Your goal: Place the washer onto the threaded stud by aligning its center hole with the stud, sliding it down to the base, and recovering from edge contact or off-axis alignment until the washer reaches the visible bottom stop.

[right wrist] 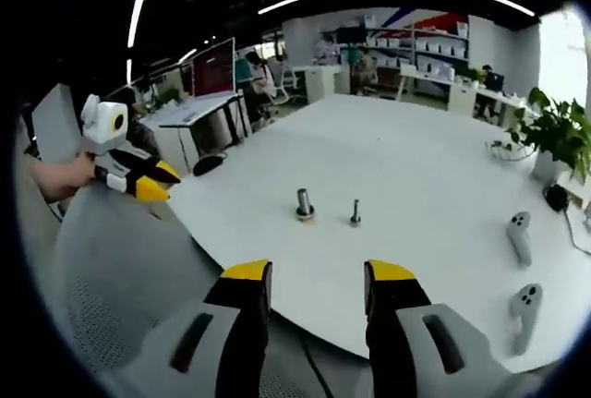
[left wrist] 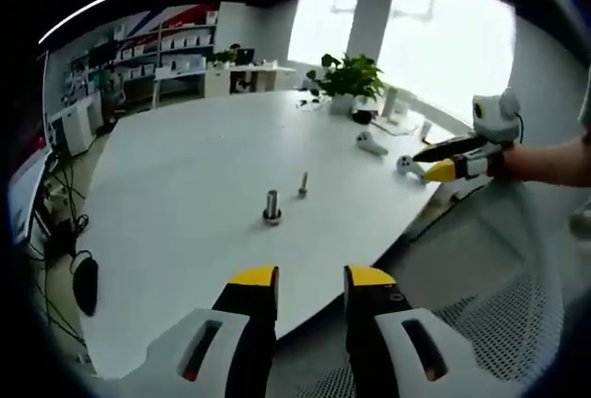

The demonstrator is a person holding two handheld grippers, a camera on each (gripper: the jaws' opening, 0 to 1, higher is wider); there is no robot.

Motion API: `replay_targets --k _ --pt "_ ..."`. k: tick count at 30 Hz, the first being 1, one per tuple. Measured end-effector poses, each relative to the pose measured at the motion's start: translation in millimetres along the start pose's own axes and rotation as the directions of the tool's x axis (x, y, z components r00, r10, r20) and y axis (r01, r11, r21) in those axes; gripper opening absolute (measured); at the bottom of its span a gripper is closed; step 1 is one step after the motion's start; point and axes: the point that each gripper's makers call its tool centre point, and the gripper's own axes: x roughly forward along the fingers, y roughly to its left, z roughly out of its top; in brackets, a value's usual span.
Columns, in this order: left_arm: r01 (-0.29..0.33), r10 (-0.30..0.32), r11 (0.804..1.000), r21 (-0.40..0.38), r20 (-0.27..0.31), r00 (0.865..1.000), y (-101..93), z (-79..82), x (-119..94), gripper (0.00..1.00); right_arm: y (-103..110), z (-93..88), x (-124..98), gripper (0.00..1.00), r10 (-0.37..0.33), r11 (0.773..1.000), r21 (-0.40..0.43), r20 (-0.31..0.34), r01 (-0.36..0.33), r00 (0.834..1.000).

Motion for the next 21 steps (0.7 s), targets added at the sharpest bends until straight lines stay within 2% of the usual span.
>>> replay_targets --k 6,8,10,14,21 --pt "-0.026 0.026 1.0 0.009 0.006 1.0 5.2 1.3 -0.2 0.26 1.6 -2.3 -0.6 0.4 -0.014 1.0 0.012 0.005 0.014 1.0" --pt "-0.032 0.032 0.999 0.006 0.009 0.999 6.2 1.9 -0.3 0.26 2.5 -3.6 1.3 0.39 0.005 1.0 0.025 0.004 -0.005 1.0" --pt "-0.032 0.032 0.999 0.006 0.012 0.999 5.5 2.7 -0.2 0.26 10.7 -5.3 1.7 0.39 0.059 0.995 0.078 0.001 -0.059 0.998" --pt "-0.039 0.038 0.999 0.015 0.023 0.999 6.1 4.7 -1.2 0.25 14.1 -6.2 2.4 0.39 0.053 0.998 0.016 -0.015 -0.053 0.998" --pt "-0.031 0.031 0.999 0.018 0.029 0.999 4.3 6.1 -0.7 0.25 11.1 -10.5 2.6 0.41 0.038 0.999 0.017 -0.041 -0.038 0.998"
